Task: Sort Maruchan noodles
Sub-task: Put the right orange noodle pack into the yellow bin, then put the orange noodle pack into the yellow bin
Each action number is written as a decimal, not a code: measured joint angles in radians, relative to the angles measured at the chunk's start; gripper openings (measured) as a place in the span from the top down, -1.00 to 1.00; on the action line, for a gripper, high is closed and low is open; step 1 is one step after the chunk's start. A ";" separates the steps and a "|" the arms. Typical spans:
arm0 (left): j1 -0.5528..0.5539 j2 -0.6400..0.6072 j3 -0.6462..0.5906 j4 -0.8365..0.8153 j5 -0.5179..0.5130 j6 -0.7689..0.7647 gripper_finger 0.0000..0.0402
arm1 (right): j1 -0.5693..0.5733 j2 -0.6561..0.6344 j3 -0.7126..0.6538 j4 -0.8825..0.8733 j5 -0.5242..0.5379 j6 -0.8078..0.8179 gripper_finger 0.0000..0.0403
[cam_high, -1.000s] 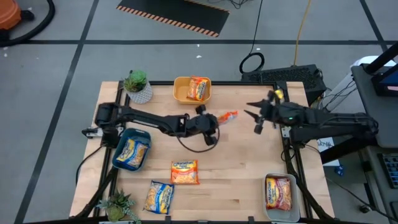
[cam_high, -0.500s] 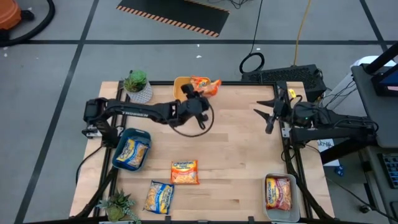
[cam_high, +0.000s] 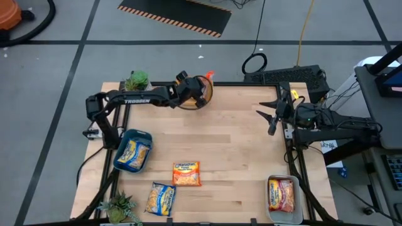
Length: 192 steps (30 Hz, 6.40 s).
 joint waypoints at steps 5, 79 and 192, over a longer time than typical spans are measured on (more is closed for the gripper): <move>-0.004 0.010 -0.011 0.094 0.156 -0.043 0.35 | 0.000 0.000 0.000 0.001 0.000 -0.004 0.21; -0.084 0.143 -0.012 -0.164 -0.207 0.246 -0.54 | 0.000 0.000 0.000 -0.039 -0.003 0.019 0.21; -1.007 0.006 -0.056 -0.364 -0.050 -0.823 -0.28 | 0.506 1.289 0.244 0.761 -0.226 0.525 0.15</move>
